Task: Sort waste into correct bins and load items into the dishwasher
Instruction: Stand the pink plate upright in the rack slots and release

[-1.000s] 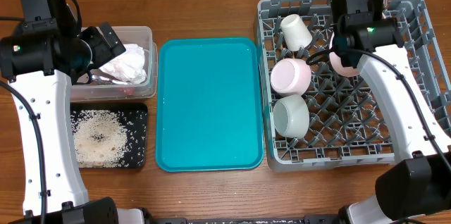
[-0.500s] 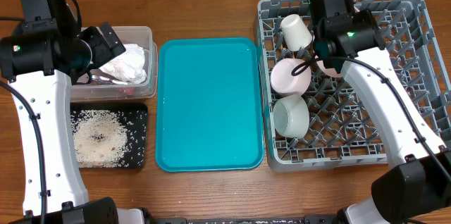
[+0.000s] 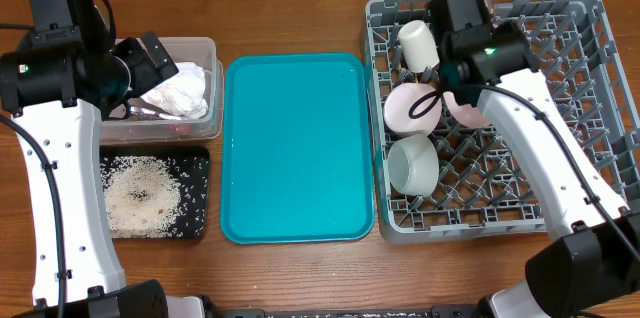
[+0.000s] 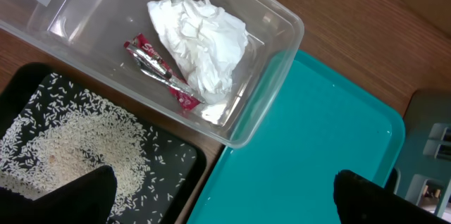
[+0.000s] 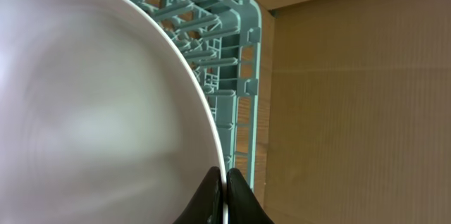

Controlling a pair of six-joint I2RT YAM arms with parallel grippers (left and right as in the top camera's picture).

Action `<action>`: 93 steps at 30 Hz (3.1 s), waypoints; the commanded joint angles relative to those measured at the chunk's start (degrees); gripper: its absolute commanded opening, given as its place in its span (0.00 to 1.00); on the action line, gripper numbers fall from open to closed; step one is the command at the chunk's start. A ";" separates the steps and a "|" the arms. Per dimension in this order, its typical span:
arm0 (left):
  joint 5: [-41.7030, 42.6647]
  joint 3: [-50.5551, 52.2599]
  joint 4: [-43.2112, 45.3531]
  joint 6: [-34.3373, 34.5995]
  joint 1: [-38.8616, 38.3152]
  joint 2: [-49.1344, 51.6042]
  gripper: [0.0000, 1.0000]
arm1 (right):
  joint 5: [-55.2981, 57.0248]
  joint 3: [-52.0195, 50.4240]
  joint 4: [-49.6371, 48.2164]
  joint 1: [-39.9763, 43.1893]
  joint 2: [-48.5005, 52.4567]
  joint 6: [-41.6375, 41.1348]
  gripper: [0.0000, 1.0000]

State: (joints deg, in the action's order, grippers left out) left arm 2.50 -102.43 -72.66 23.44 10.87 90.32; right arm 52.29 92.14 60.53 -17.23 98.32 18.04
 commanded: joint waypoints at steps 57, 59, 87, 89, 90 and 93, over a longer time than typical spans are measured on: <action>-0.39 -0.92 0.02 -0.72 -0.02 0.00 1.00 | -63.95 -0.26 -13.75 -7.19 -0.09 -6.73 1.00; -0.37 -0.92 0.02 -0.72 -0.02 0.00 1.00 | -63.95 -0.26 -13.75 -7.19 -0.09 -6.73 1.00; -0.37 -0.92 0.02 -0.72 -0.02 0.00 1.00 | -60.98 -3.96 -15.45 1.79 -34.21 -6.10 1.00; -0.37 -0.92 0.02 -0.72 -0.02 0.00 1.00 | -60.98 -8.13 -17.90 3.67 -38.64 -6.12 1.00; -0.37 -0.92 0.02 -0.72 -0.02 0.00 1.00 | -60.98 -10.58 -19.47 4.42 -40.87 -6.14 1.00; -0.37 -0.92 0.02 -0.72 -0.02 0.00 1.00 | -61.53 -21.31 -26.53 6.40 -49.75 -6.45 1.00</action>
State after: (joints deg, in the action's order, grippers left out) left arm 2.50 -102.43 -72.69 23.44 10.87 90.32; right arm -8.97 80.38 38.20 -12.71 56.10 11.90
